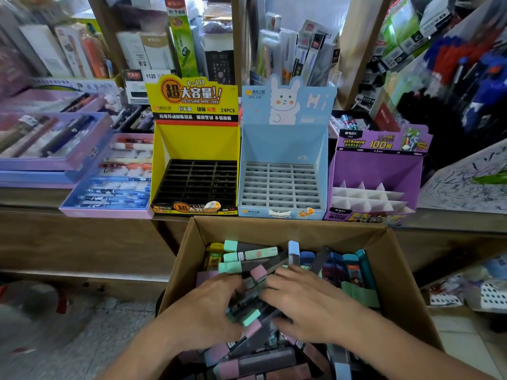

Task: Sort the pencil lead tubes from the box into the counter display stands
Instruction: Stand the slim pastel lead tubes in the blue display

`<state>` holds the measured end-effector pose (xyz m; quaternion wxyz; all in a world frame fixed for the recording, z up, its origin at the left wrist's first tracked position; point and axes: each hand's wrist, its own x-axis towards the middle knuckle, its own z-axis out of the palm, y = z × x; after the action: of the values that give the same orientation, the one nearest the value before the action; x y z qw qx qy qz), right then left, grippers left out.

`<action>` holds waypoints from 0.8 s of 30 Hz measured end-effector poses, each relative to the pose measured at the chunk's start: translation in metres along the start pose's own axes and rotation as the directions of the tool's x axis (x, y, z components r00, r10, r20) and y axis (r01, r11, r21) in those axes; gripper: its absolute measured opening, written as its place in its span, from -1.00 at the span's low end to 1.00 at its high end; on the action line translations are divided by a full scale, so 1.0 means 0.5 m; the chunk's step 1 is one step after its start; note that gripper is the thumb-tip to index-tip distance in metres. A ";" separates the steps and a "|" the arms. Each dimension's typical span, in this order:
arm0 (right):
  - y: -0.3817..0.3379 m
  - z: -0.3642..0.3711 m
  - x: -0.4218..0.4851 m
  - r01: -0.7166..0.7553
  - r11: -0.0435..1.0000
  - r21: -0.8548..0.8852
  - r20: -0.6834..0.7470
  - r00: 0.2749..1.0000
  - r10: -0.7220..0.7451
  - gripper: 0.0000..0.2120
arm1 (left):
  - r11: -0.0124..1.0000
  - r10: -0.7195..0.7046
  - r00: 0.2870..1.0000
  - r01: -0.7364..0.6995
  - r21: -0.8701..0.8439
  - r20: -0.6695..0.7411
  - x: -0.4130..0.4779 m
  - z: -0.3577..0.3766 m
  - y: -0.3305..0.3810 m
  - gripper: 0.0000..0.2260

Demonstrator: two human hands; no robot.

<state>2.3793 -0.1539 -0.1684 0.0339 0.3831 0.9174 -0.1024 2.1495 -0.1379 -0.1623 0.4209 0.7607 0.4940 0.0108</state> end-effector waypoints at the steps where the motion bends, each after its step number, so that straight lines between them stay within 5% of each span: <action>1: 0.000 -0.001 0.000 0.006 1.000 -0.003 -0.001 1.000 -0.006 -0.72 | 1.000 0.008 1.000 -0.008 0.007 -0.011 -0.001 0.000 0.000 -0.65; 11: 0.004 -0.002 0.008 -0.016 0.998 0.064 -0.020 1.000 0.018 -0.71 | 0.994 0.017 1.000 -0.017 0.105 0.001 0.002 0.005 -0.001 -0.58; 18: 0.014 -0.009 0.012 -0.132 0.941 0.311 0.007 0.991 0.136 -0.72 | 0.994 -0.097 0.995 0.098 -0.043 0.004 0.004 -0.017 -0.006 -0.59; 24: 0.029 -0.010 0.008 -0.209 0.811 0.547 -0.068 0.954 0.291 -0.80 | 0.961 -0.081 0.993 0.055 -0.270 -0.088 0.002 -0.031 0.003 -0.73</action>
<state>2.3868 -0.1404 -0.1666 -0.1290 0.5013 0.7938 -0.3191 2.1443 -0.1275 -0.1519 0.4949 0.6783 0.5339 0.0999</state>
